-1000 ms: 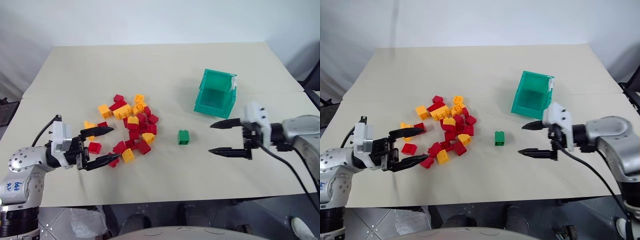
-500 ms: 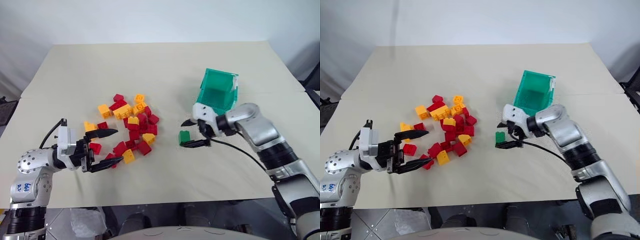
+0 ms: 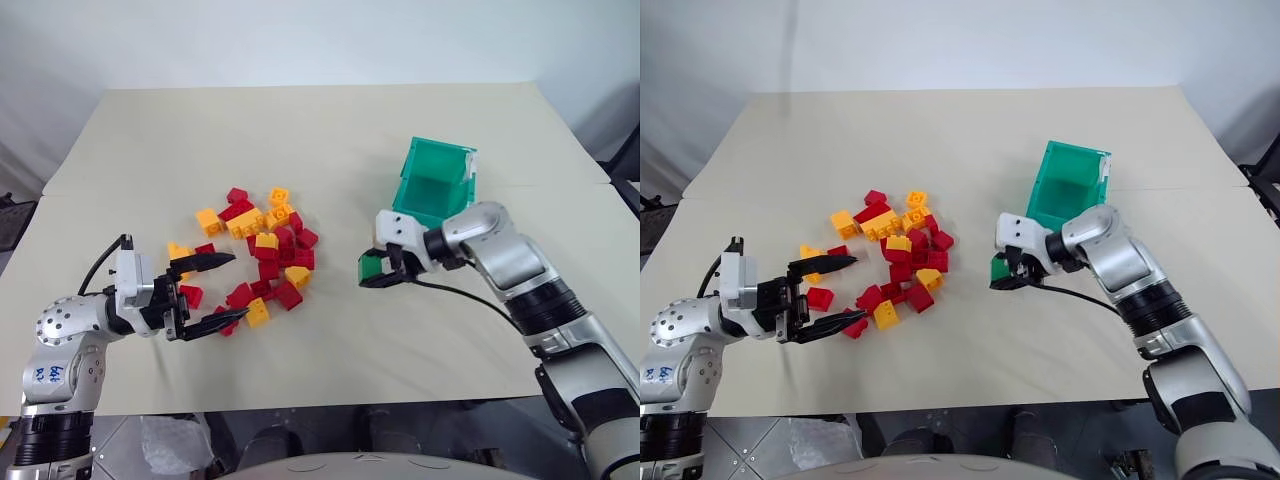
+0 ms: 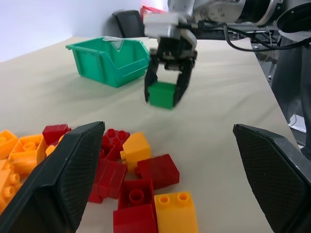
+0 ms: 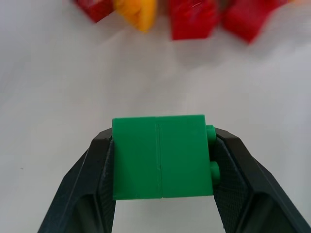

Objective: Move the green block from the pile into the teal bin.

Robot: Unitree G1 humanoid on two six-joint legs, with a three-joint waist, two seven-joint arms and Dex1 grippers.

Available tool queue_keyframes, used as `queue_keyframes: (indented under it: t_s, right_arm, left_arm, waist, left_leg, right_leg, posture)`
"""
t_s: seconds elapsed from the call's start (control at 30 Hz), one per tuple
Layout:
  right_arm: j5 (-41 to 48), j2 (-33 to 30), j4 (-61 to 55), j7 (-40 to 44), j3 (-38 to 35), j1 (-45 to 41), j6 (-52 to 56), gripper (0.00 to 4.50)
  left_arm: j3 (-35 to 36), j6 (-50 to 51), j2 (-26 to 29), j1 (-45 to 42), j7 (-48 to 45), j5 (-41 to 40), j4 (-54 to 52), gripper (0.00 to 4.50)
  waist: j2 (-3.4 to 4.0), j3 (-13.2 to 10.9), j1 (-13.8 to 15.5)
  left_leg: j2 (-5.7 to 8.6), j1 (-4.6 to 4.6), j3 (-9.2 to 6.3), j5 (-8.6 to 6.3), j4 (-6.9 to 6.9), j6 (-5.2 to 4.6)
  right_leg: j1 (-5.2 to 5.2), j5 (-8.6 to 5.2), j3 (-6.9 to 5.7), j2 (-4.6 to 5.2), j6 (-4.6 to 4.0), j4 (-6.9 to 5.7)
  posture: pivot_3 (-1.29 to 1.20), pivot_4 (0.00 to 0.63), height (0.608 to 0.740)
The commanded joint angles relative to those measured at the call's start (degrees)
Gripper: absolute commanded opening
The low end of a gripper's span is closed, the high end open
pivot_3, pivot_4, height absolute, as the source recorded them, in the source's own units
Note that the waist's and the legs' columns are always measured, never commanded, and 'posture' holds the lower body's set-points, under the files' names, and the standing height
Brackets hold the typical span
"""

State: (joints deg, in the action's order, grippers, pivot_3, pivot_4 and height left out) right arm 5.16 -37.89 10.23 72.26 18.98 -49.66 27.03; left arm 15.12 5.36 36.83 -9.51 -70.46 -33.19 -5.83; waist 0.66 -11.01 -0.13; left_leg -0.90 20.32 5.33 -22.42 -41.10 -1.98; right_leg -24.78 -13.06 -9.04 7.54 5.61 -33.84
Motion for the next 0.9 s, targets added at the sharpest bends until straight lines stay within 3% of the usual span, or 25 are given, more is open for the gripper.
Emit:
queue_keyframes:
  t_s: [0.03,0.3,0.43,0.53,0.77,0.9]
  right_arm:
    - [0.86,-3.15,-2.54,-6.25,-8.82,-3.35,4.52,2.16]
    - [-3.66,-4.63,7.12,-15.66,-11.80,-7.81,1.50,2.16]
    - [-6.71,1.49,25.04,-24.67,-11.79,-13.21,-6.26,2.16]
    - [-7.60,3.91,32.68,-26.22,-11.76,-16.34,-11.78,2.16]
    - [-10.07,3.32,38.30,-25.27,-11.02,-20.71,-15.71,4.44]
    - [-9.86,1.57,35.59,-22.82,-11.57,-19.99,-16.31,4.44]
  left_arm:
    - [-2.22,1.91,-0.16,-3.46,3.86,1.16,-1.44,4.50]
    - [-9.35,6.09,-5.94,-12.74,17.92,8.07,-1.91,4.50]
    - [-13.28,5.48,-11.14,-19.56,20.11,9.63,1.99,4.50]
    - [-13.75,4.36,-11.06,-21.10,19.36,10.67,4.51,4.50]
    - [-12.56,3.81,-9.33,-21.53,18.52,10.67,6.30,4.50]
    - [-11.13,4.29,-7.28,-19.91,18.77,10.60,5.24,4.50]
  waist:
    - [0.00,0.00,0.08]
    - [-0.02,0.01,-0.40]
    - [-0.02,0.01,-0.60]
    - [0.00,0.00,-1.38]
    - [0.03,-0.02,-1.54]
    - [0.03,-0.02,-1.39]
  left_leg:
    - [0.00,0.00,-0.02,0.00,-0.02,0.00]
    - [0.01,-0.04,0.07,0.00,0.09,0.00]
    - [0.04,-0.01,0.26,0.05,0.04,-0.02]
    - [0.04,-0.02,0.28,0.13,0.08,0.00]
    - [0.03,0.22,0.17,0.15,0.18,0.03]
    - [0.01,0.26,0.11,0.15,0.14,0.03]
  right_leg:
    - [0.00,0.00,-0.01,0.00,0.00,-0.01]
    - [-0.01,0.01,0.04,-0.06,0.02,0.00]
    - [0.00,0.03,0.06,-0.04,0.05,-0.02]
    - [-0.01,0.04,0.08,-0.04,0.08,-0.05]
    - [-0.32,0.03,0.08,-0.04,0.07,0.00]
    - [-0.34,0.03,0.05,-0.04,0.07,-0.03]
  posture:
    - [0.00,0.150,0.740]
    - [0.00,0.150,0.740]
    - [0.00,0.150,0.740]
    - [0.00,0.150,0.740]
    - [0.00,0.150,0.740]
    - [0.00,0.150,0.740]
